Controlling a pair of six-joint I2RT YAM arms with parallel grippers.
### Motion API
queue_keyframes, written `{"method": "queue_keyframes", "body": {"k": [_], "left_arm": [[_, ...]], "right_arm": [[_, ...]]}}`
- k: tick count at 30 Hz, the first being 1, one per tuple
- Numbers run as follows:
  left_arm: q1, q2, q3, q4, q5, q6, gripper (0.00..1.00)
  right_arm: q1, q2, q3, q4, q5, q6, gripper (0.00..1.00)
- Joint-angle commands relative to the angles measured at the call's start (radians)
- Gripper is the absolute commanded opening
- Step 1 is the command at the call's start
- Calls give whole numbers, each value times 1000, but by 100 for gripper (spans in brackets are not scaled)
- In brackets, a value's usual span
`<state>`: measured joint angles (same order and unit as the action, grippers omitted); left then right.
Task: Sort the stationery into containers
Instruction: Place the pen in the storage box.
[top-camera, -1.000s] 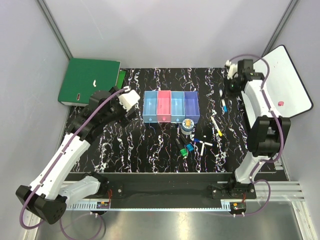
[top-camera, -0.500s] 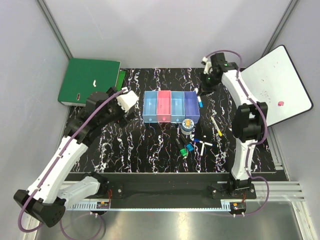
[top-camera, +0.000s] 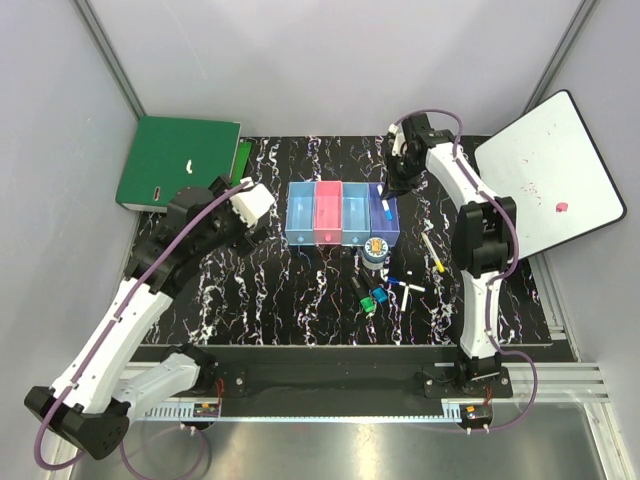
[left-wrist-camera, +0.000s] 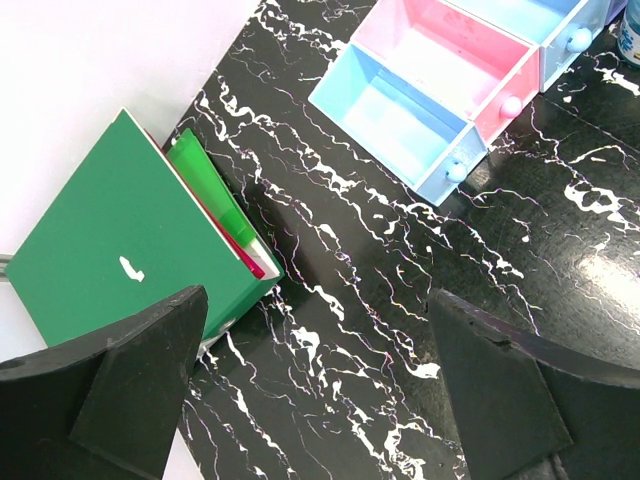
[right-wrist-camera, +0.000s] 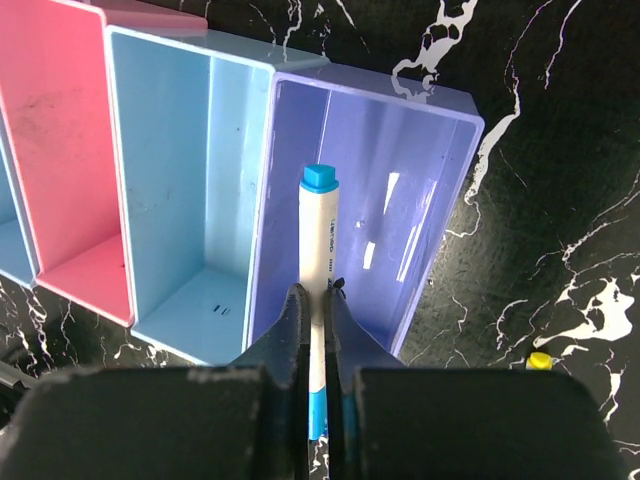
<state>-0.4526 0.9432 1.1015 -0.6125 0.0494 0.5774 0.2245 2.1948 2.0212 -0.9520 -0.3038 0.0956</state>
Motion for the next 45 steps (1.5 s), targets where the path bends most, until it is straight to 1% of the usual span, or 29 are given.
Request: {"method": "queue_keyframes", "body": {"k": [1,12,15,16,18,21,26,30,35,38,39,41,42,44,45], "left_arm": [[-5,-15,-3,33,13,12,99],[-5,-18,-3,34,13,15,99],[-5,-17,-5,36,12,15,99],[-5,-18,-3,37,12,15,99],[-5,-17,-3,39,12,13,99],[-5,-15,1,37,13,16,99],[-5,-17,8,39,10,21,99],[-5,-17,12,39,10,25,99],[-5,-23,26,37,4,27,99],[-5,-32,27,37,1,35,99],[-5,-34,29,37,0,35,99],[-5,-41,29,36,1,29,99],[-5,-43,28,34,1,30,99],[-5,-52,15,33,-3,30,99],[-5,-53,9,34,-5,32,99]], "right_arm": [[9,17,10,39,11,3,0],[18,88,70,52,43,-10,1],[18,91,77,53,48,-14,11],[18,89,79,53,49,-16,16],[18,86,79,55,49,-19,17],[18,82,73,55,48,-26,25],[18,71,70,55,51,-30,30],[21,56,60,53,49,-34,27],[26,-30,57,33,37,-43,27],[18,-122,30,22,40,-53,26],[16,-179,-10,22,42,-60,26],[9,-234,-65,19,52,-79,26],[9,-288,-123,18,63,-91,26],[-5,-337,-188,16,103,-161,27],[-10,-378,-249,15,123,-183,27]]}}
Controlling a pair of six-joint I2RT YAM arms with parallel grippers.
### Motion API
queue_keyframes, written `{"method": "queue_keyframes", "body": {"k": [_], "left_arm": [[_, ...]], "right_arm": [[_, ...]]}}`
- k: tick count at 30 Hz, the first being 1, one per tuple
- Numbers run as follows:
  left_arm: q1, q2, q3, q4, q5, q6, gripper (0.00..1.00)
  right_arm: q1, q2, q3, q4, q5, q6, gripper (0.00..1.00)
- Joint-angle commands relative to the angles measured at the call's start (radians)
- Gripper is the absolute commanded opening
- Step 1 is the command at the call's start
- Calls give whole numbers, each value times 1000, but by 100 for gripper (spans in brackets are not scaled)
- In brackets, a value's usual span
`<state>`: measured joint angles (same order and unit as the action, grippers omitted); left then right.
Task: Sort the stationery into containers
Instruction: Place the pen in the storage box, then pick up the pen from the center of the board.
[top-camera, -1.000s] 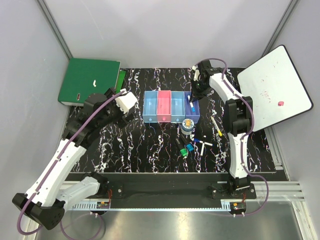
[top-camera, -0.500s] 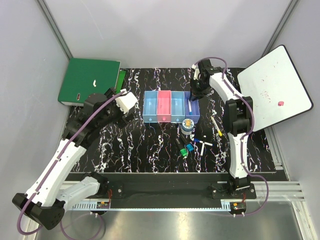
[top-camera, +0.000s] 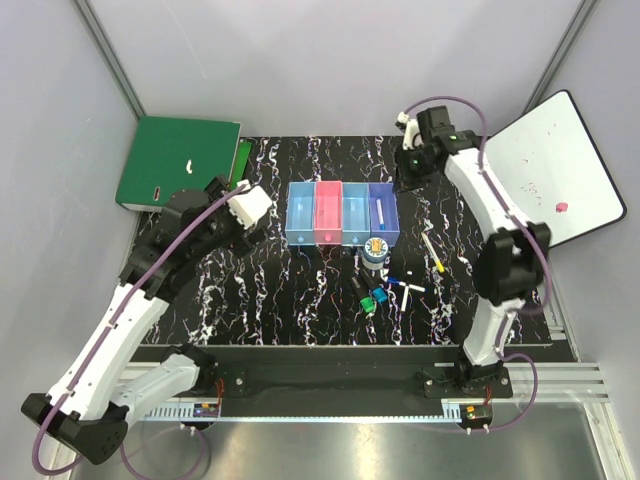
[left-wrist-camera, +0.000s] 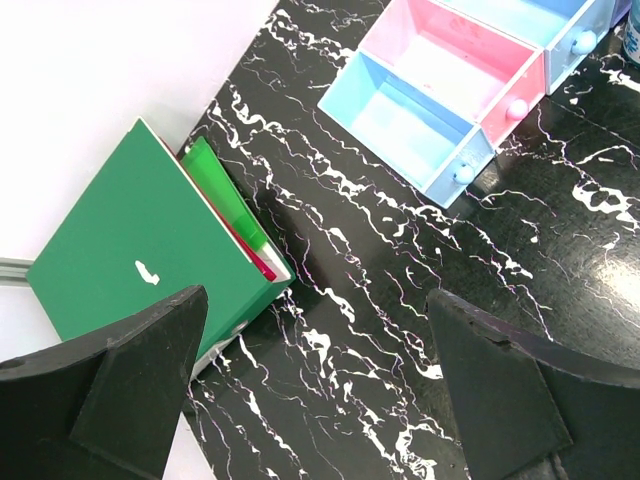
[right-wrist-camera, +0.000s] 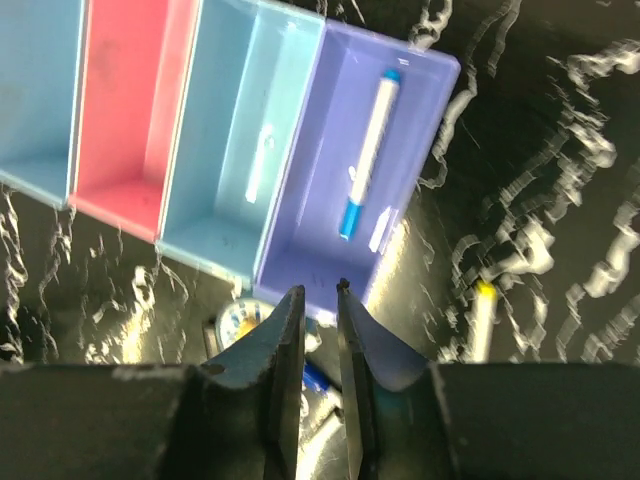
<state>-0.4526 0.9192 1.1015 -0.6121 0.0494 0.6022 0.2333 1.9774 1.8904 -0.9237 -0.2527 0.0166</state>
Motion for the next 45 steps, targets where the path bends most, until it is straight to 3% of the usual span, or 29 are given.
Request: {"method": "queue_keyframes", "body": {"k": [1,4,5,12,18,38,45], "left_arm": [[-5,-40,-6,32,-14,10,99],[-5,-59,-35,26,-23,14,99],[-5,-62,-40,25,-23,16,99],[-5,-62,-38,6,-45,21,99],[-5,-49,-22,-3,-48,21,99],[-9,29,43,-18,-43,10,99],[-11,41,67,-20,-48,37,99]], "right_arm": [[-23,-178,-151,-15,114,-127,28],[-52,-232,-287,-20,150,-225,33],[-61,-239,-319,-20,161,-259,39],[-106,-265,-560,58,170,-343,59],[-123,-242,-631,135,168,-337,62],[-186,-88,-711,341,135,-299,52],[-186,-75,-758,408,145,-293,35]]}}
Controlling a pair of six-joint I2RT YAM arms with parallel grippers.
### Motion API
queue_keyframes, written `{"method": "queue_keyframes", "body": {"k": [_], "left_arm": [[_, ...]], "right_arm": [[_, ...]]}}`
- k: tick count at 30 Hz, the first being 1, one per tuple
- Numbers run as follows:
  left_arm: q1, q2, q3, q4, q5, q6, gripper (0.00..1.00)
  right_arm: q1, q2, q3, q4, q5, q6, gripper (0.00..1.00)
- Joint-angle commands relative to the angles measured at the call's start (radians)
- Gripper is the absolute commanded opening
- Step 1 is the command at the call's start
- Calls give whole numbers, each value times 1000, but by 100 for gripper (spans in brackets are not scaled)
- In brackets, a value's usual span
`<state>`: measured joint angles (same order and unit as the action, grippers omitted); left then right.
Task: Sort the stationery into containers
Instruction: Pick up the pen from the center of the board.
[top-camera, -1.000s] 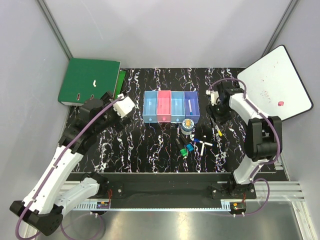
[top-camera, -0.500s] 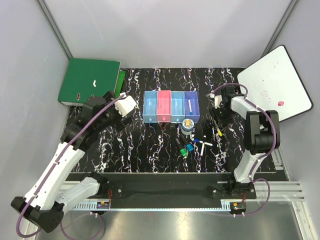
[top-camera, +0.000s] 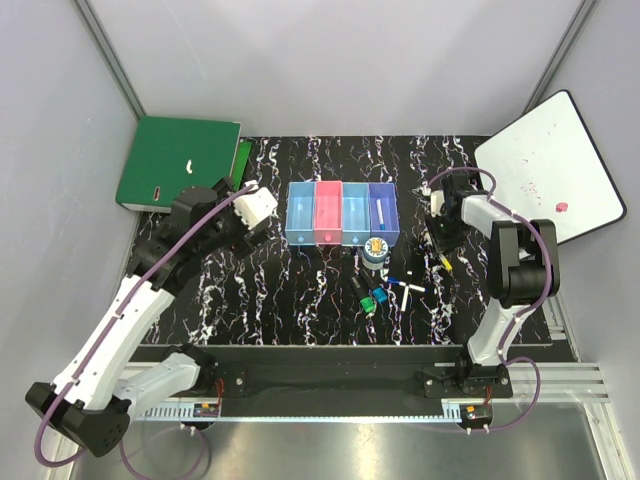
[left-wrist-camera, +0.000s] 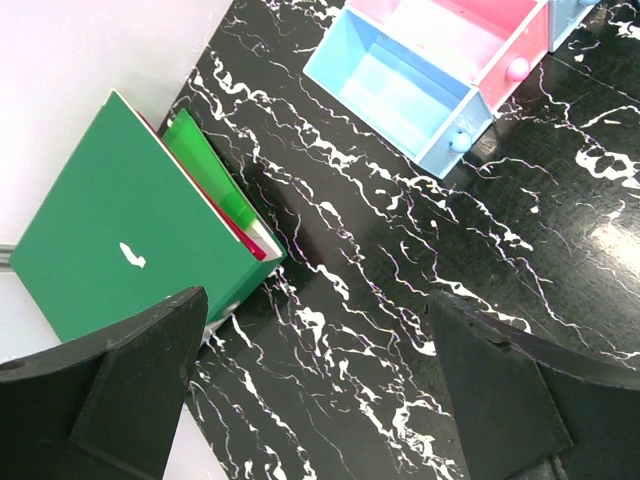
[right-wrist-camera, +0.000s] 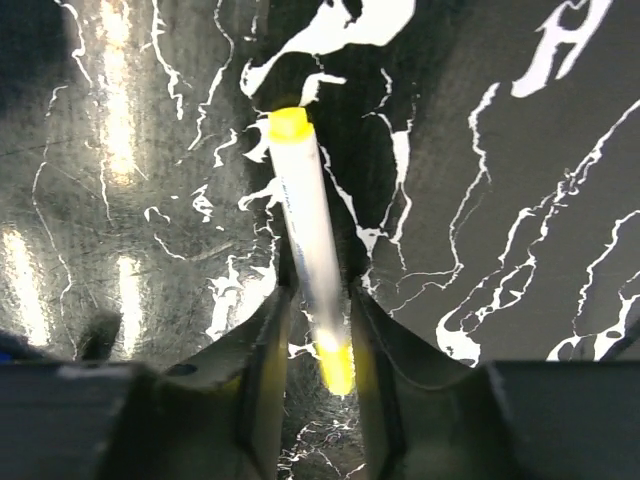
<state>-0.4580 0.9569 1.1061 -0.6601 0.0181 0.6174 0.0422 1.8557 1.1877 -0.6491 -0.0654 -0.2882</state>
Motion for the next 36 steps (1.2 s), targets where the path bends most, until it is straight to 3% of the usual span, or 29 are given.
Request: {"method": "queue_keyframes", "body": {"k": [1,4,6,7,19,25,36], "left_arm": [[-5,6,66,28,-17,25,99],[-5,14,75,25,-15,28,99],[-5,19,81,27,-17,25,99],[-5,19,83,27,-15,27,99],[-10,11,86,24,-17,27,99],[-16,2,71,22,-7,18,99],[-21,-46,0,24,16,7,99]], "right_arm": [[5,48,-56,137,-39,9,32],[5,57,-45,135,-33,9,19],[5,63,-40,135,-30,3,1],[5,68,-37,132,-27,-3,0],[4,-10,45,39,-57,0,0],[-5,-72,309,-128,-171,110,0],[30,128,736,-300,-255,260,0]]}}
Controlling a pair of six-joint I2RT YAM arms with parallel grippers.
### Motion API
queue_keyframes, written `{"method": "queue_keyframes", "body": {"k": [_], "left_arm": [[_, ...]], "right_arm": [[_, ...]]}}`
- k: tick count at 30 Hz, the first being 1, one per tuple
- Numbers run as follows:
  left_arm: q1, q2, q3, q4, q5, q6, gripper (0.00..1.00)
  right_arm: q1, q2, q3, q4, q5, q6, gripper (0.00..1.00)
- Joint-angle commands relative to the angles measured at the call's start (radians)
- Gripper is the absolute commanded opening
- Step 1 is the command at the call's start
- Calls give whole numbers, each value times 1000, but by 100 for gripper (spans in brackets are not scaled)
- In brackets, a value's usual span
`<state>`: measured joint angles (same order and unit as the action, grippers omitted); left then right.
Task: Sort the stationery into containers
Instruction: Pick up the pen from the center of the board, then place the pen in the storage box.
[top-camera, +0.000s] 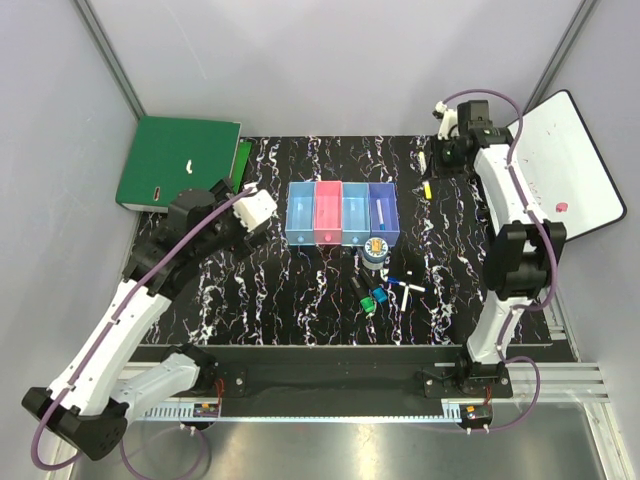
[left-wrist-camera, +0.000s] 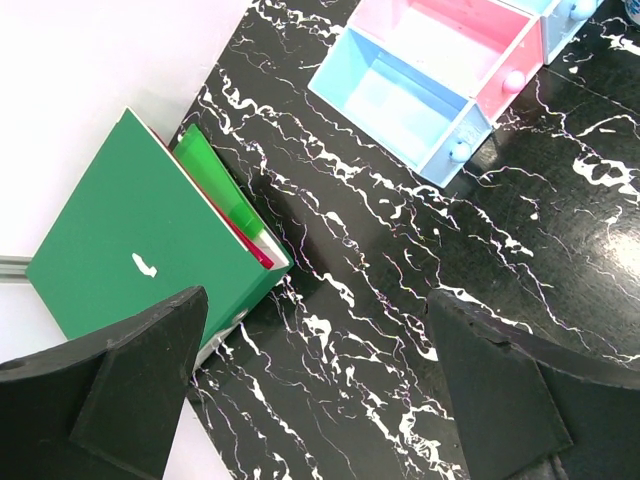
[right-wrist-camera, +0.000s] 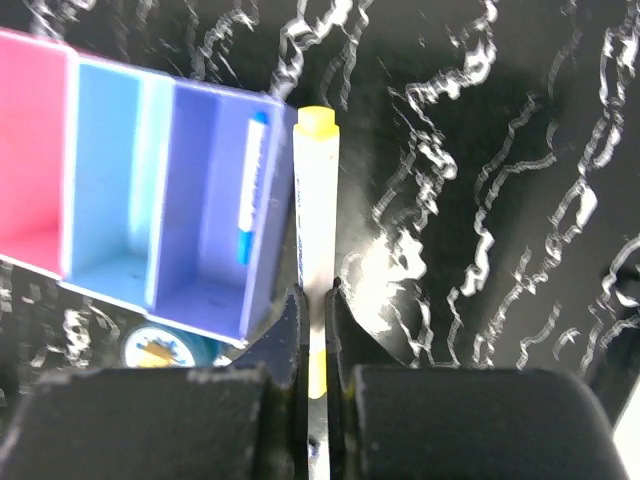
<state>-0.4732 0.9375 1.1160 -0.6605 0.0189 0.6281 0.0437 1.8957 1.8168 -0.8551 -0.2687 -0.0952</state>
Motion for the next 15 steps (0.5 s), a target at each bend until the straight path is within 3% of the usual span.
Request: {"method": "queue_keyframes", "body": {"k": [1,7,15], "left_arm": [[-5,-29,-12,24,15,-1,99],[-5,-37,-16,24,23,1,99],[-5,-46,-33,25,33,5,99]], "right_arm": [[39,120,148,-102,-50,69,0],[131,210,243,-119,-50,80,0],[179,272,234,-75,-40,89,0]]}}
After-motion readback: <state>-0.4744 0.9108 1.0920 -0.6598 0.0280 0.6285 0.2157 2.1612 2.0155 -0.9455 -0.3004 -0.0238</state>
